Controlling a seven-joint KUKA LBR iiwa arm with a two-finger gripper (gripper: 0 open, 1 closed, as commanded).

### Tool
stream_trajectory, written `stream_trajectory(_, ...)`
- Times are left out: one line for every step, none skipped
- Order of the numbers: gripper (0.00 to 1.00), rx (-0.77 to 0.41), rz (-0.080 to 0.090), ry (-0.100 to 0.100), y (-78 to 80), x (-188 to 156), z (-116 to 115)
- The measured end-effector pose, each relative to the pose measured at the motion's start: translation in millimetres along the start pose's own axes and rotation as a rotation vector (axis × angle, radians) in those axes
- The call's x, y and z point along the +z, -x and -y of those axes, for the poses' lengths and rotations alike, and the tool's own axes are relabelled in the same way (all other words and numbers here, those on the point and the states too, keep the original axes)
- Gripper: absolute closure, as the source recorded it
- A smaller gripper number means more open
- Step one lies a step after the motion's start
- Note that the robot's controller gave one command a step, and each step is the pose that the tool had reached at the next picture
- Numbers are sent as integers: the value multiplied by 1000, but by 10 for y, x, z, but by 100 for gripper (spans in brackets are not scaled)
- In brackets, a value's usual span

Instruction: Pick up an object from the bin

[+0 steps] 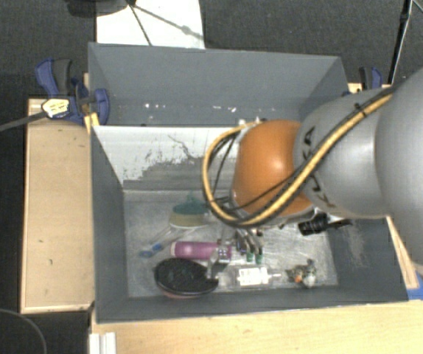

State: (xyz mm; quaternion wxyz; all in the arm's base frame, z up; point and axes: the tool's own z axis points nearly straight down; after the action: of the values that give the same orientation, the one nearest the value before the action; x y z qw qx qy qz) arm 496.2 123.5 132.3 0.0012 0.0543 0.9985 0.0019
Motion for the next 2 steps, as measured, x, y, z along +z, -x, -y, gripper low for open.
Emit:
stream_trajectory(0, 151, 5, 1, -110, 436, -198)
stream_trajectory(100, 146, -12, -2, -152, 449, -212)
